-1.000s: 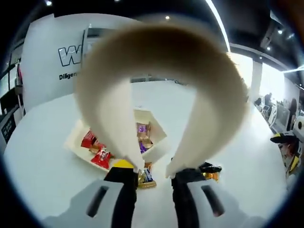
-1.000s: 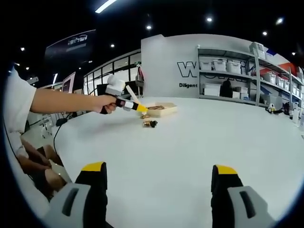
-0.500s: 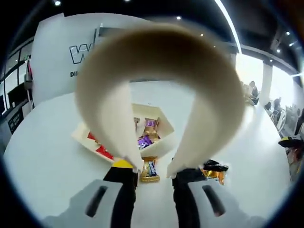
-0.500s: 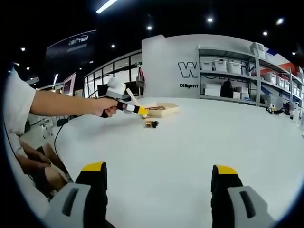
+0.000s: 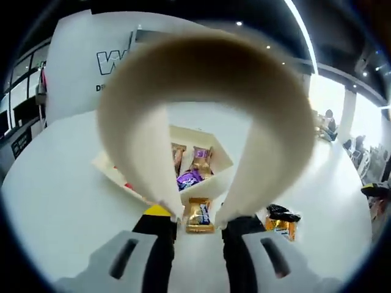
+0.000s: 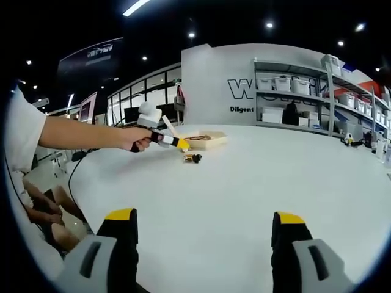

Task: Place the target food into the container with the food tongs after gripping and lifting it, then release it inside without dropping or visibly crushing the food.

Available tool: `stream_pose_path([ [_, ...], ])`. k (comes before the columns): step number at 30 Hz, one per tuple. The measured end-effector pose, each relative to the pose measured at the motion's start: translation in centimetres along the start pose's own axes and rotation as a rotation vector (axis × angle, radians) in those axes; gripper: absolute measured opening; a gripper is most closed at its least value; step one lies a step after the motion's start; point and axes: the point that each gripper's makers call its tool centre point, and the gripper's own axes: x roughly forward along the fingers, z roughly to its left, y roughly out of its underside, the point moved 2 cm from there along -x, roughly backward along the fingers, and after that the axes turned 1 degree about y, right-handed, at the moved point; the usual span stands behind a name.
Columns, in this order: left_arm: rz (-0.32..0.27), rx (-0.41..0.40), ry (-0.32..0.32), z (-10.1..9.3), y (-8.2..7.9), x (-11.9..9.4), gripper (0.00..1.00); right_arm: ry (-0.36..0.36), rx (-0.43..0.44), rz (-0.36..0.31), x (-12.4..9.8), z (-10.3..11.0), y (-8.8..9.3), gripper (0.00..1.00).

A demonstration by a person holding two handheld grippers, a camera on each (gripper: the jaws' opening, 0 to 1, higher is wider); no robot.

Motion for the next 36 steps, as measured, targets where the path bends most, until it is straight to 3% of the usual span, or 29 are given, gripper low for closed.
stream_pose_path([
  [6, 0.006, -0.001, 0.009, 0.0, 0.1, -0.2, 0.2, -0.002, -0.007, 0.003, 0.1, 0.1, -0.1, 0.89],
  [9, 0.022, -0.008, 0.056, -1.4, 0.5, -0.7, 0.17, -0.003, -0.008, 0.002, 0.2, 0.2, -0.2, 0.89],
  [12, 0.049, 0.112, 0.064, -2.0, 0.7, -1.5, 0.18, -0.014, -0.01, -0.002, 0.5, 0.6, -0.4, 0.89],
  [15, 0.046, 0.074, 0.061, -1.9, 0.9, -1.8, 0.18, -0.02, -0.019, -0.005, 0.5, 0.9, -0.5, 0.89],
  [21, 0.013, 0.054, 0.085, -2.1, -0.6, -2.8, 0.18, -0.022, -0.015, -0.007, 0.5, 0.9, -0.5, 0.89],
  [24, -0.036, 0.058, 0.083, -1.8, -2.7, -3.3, 0.19, -0.023, -0.012, -0.01, 0.5, 0.9, -0.5, 0.89],
  [30, -0.047, 0.089, 0.085, -0.8, -4.5, -2.7, 0.2, -0.026, -0.012, -0.012, 0.7, 1.0, -0.6, 0.89],
  [34, -0.05, 0.096, 0.09, -0.3, -4.9, -1.9, 0.2, -0.016, -0.007, -0.009, 0.6, 0.5, -0.5, 0.89],
  [36, -0.024, 0.099, 0.087, 0.0, -4.5, -1.2, 0.19, -0.012, -0.006, -0.006, 0.5, 0.4, -0.4, 0.89],
])
